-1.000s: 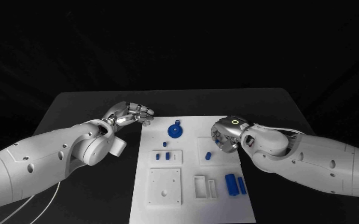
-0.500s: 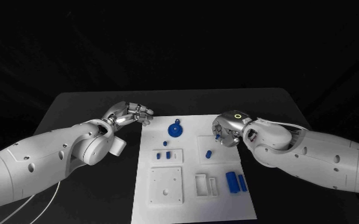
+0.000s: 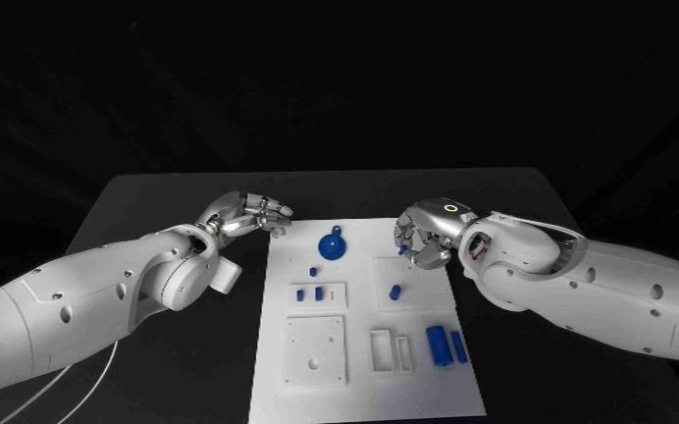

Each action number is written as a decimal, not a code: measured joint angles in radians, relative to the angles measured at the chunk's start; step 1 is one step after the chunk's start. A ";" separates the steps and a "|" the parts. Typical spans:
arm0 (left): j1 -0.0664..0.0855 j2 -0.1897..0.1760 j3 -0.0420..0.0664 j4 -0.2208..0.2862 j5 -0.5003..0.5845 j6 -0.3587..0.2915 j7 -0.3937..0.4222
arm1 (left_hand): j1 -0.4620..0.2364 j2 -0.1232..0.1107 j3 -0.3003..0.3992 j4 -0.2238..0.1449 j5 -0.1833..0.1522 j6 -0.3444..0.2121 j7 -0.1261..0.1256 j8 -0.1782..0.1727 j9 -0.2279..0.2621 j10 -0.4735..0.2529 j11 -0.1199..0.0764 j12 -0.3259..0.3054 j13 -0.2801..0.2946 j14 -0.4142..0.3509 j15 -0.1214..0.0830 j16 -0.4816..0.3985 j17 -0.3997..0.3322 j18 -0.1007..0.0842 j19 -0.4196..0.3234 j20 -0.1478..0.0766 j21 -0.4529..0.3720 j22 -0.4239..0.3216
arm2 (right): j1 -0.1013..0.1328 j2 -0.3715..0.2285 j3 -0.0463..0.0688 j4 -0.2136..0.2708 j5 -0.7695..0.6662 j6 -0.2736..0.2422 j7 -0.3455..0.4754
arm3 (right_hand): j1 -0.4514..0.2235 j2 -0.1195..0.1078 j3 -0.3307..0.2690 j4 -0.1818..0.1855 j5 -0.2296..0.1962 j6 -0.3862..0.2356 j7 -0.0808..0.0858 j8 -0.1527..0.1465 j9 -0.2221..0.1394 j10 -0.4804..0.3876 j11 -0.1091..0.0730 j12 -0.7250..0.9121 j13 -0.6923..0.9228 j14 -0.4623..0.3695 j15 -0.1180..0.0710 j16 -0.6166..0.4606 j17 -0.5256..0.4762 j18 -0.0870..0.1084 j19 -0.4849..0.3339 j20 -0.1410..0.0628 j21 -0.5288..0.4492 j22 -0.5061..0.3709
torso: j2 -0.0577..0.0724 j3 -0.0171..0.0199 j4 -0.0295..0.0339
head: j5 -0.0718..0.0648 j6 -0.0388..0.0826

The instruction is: Assemble the parts on the task board

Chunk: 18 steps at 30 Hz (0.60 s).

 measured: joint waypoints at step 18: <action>-0.007 0.048 -0.001 -0.046 0.011 -0.009 0.002 | 0.000 0.000 0.000 0.000 0.000 0.000 0.000 0.000 0.000 0.000 0.000 0.000 0.000 0.000 0.000 -0.004 0.002 0.000 0.000 0.000 0.000 0.001 | -0.017 0.137 -0.072 0.086 -0.030 -0.007 0.020 | -0.005 0.005 0.001 -0.002 0.000 0.000 0.000 -0.003 0.001 -0.002 -0.001 0.000 0.003 0.000 0.000 0.000 0.000 0.000 -0.002 -0.006 0.004 0.000 | -0.010 -0.0032 0.0000 | 0.067 -0.009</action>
